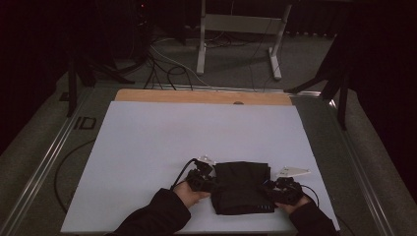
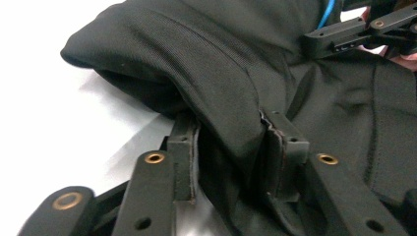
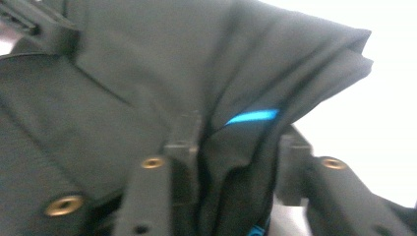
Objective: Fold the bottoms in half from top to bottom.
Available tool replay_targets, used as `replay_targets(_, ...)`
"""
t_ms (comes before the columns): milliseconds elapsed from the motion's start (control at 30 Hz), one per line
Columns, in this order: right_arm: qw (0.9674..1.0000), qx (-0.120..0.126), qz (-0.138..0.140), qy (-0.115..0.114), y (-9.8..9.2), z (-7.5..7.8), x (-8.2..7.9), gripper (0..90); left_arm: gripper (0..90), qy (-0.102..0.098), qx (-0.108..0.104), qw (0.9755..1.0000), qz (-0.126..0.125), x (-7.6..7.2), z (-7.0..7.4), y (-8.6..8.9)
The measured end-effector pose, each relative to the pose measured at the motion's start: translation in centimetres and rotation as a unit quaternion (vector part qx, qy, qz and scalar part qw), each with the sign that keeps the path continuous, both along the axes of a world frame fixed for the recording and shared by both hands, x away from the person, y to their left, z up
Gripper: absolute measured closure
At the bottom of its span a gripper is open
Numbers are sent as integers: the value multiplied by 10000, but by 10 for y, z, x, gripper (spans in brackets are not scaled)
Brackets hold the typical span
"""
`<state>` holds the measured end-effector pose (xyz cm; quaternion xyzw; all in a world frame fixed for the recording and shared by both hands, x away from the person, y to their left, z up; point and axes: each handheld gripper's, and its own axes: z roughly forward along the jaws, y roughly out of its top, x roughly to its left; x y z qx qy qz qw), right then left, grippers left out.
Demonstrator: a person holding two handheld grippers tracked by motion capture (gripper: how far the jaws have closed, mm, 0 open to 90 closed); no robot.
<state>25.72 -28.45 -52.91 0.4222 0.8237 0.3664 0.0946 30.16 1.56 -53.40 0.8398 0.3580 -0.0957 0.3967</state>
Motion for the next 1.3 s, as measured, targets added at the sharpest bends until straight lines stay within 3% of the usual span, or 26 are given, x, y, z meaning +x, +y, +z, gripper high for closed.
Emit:
replay_targets(233, 9999, 38, 66, 78, 3, 1, -1, 760, 706, 24, -5, 10000, 33, -1, 2, 0)
replay_targets(333, 9999, -59, 83, -3, 5, 3, -2, 777, 733, -60, 38, 10000, 0, -3, 4, -2)
replay_targets(533, 10000, 24, 74, -39, 6, 5, -4, 791, 753, -112, 9, 9999, 2, -3, 8, 0)
replay_targets(933, 9988, -89, 270, -395, 23, 17, 1, 796, 763, -210, 37, 9998, -8, 2, 18, 15)
replay_targets(1300, 9972, -14, 438, -599, 43, 31, 12, 797, 765, -318, -13, 9994, 106, 7, 30, 33)
